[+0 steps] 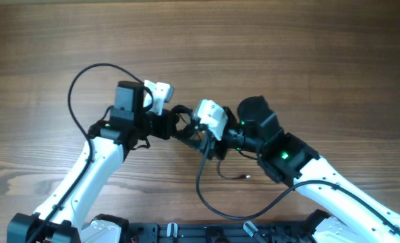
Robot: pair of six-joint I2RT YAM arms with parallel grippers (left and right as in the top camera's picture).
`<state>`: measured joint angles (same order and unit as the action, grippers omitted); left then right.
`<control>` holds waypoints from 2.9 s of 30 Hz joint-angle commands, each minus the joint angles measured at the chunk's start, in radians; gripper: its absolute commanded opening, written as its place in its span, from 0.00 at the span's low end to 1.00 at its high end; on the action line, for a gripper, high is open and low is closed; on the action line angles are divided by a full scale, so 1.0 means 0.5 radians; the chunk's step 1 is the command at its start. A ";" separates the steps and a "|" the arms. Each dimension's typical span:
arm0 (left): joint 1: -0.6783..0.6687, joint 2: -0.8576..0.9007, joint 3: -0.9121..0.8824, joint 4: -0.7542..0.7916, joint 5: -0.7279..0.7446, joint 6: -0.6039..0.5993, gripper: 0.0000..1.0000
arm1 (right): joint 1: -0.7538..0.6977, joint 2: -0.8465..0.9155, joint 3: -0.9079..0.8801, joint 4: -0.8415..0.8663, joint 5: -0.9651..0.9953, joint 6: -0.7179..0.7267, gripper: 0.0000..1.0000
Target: Untangle cables
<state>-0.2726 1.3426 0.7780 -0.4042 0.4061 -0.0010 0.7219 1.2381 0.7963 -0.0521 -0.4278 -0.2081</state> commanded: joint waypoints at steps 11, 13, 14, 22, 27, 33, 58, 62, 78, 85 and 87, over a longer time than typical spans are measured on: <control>-0.317 0.000 -0.011 0.005 -0.524 0.032 0.04 | 0.037 0.037 0.018 -0.285 0.534 -0.213 0.59; -0.319 0.000 -0.011 0.005 -0.524 0.032 0.05 | 0.037 0.037 0.018 -0.272 0.476 -0.213 0.61; -0.329 0.000 -0.011 0.005 -0.524 0.032 0.05 | 0.037 0.037 0.018 -0.271 0.431 -0.214 0.61; -0.458 0.000 -0.011 0.006 -0.525 0.033 0.05 | 0.037 0.122 0.018 -0.270 0.388 -0.266 0.56; -0.459 0.000 -0.011 0.005 -0.523 0.032 0.05 | 0.037 0.126 0.018 -0.216 0.328 -0.265 0.54; -0.459 0.000 -0.011 0.005 -0.410 0.031 0.05 | 0.037 0.215 0.018 -0.178 0.312 -0.263 0.39; -0.354 0.000 -0.011 -0.043 -0.161 -0.684 0.04 | 0.037 -0.012 0.018 -0.145 0.825 -0.263 0.04; -0.353 0.000 -0.011 -0.117 -0.108 -0.855 0.04 | 0.037 -0.007 0.018 -0.146 0.924 -0.266 0.04; -0.217 0.000 -0.011 0.022 0.287 -1.279 0.04 | 0.276 0.220 0.017 -0.294 0.959 -0.520 0.05; -0.217 0.000 -0.011 0.011 0.402 -1.289 0.04 | 0.276 0.262 0.017 -0.195 0.959 -0.507 0.28; -0.217 0.000 -0.011 0.038 0.405 -1.322 0.04 | 0.270 0.259 0.018 -0.140 0.958 -0.268 0.46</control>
<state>-0.3836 1.3434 0.7738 -0.4110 0.5354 -0.6346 0.8551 1.3579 0.7963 -0.1421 0.0570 -0.4461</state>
